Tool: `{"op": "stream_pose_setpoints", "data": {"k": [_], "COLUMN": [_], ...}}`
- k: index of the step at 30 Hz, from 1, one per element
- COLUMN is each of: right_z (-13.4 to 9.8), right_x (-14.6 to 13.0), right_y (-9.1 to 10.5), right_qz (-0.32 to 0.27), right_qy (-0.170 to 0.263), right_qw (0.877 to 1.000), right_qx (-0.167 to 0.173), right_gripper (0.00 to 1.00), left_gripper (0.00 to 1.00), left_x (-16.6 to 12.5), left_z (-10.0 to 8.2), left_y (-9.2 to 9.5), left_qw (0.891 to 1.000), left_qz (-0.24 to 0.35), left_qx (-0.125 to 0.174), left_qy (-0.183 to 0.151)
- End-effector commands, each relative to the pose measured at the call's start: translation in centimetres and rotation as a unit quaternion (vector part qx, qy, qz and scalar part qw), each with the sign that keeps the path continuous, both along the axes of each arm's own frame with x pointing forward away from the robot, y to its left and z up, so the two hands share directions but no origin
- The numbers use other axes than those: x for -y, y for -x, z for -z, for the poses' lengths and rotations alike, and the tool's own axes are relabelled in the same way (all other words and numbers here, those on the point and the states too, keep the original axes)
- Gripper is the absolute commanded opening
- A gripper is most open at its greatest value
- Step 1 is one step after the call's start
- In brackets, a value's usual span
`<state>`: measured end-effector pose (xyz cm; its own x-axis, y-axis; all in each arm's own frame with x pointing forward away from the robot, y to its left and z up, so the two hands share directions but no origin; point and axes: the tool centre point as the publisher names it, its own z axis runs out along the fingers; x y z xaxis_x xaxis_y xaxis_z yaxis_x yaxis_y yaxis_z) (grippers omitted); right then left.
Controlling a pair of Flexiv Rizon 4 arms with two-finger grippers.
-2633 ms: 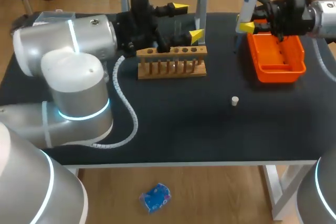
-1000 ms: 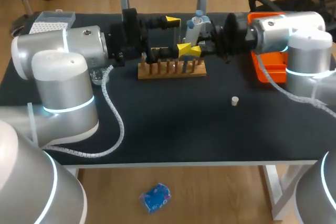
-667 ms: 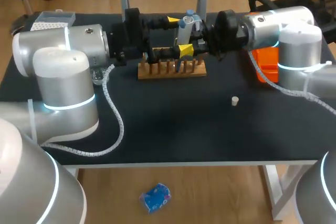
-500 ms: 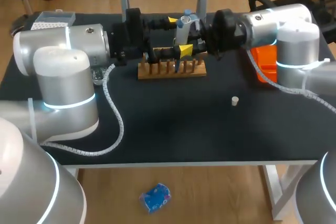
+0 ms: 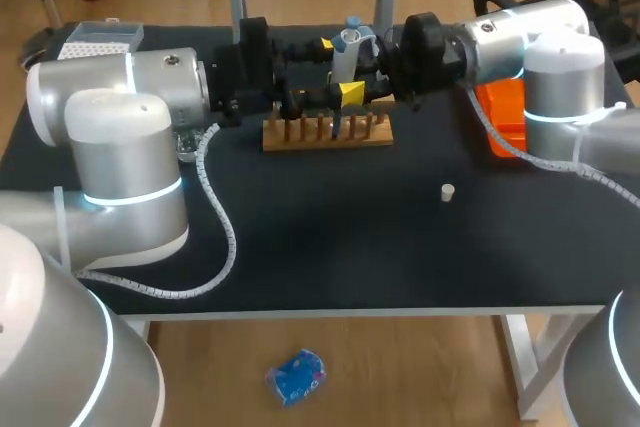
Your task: Invert the test tube, pick up the pipette, mount the tip to pipette, aspirate from beaker and dispense into the tube, eject the tip, return the pipette, and cap with the stopper.
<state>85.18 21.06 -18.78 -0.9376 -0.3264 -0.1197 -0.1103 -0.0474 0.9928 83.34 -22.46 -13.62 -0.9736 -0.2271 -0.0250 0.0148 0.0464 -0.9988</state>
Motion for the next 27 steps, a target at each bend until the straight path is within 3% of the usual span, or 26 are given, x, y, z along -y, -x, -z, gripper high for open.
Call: {"op": "stream_pose_setpoints", "data": {"k": [1, 8, 11, 13, 15, 18, 22, 27], "right_z": [0.1, 0.3, 0.3, 0.3, 0.3, 0.3, 0.3, 0.2], "right_x": [-0.1, -0.2, -0.2, -0.2, -0.2, -0.2, -0.2, -0.3], "right_y": [-0.3, -0.3, -0.2, -0.2, -0.1, -0.1, -0.1, 0.0], "right_qz": [-0.003, -0.007, -0.007, -0.009, -0.010, -0.011, -0.013, -0.019], "right_qy": [0.001, 0.006, 0.007, 0.007, 0.007, 0.008, 0.014, 0.022], "right_qw": [1.000, 1.000, 1.000, 1.000, 1.000, 1.000, 1.000, 1.000], "right_qx": [-0.002, -0.008, -0.010, -0.010, -0.010, -0.011, -0.009, -0.007], "right_gripper": [0.00, 0.00, 0.00, 0.00, 0.00, 0.00, 0.00, 0.00], "left_gripper": [0.66, 0.62, 0.52, 0.61, 0.84, 0.81, 0.93, 0.97], "left_x": [0.3, 0.5, 0.5, 0.4, 0.2, -0.1, -0.6, -1.1], "left_z": [0.2, 0.4, 0.5, 0.6, 0.6, 0.6, 0.6, 0.5], "left_y": [0.1, 0.1, 0.2, 0.2, 0.1, -0.1, -0.5, -1.1], "left_qw": [1.000, 1.000, 1.000, 1.000, 1.000, 1.000, 1.000, 1.000], "left_qz": [0.001, 0.005, 0.005, 0.003, 0.001, -0.003, -0.008, -0.016], "left_qx": [0.001, -0.003, -0.002, -0.001, -0.001, 0.000, 0.003, 0.007], "left_qy": [0.003, 0.002, 0.000, -0.003, -0.005, -0.008, -0.016, -0.016]}}
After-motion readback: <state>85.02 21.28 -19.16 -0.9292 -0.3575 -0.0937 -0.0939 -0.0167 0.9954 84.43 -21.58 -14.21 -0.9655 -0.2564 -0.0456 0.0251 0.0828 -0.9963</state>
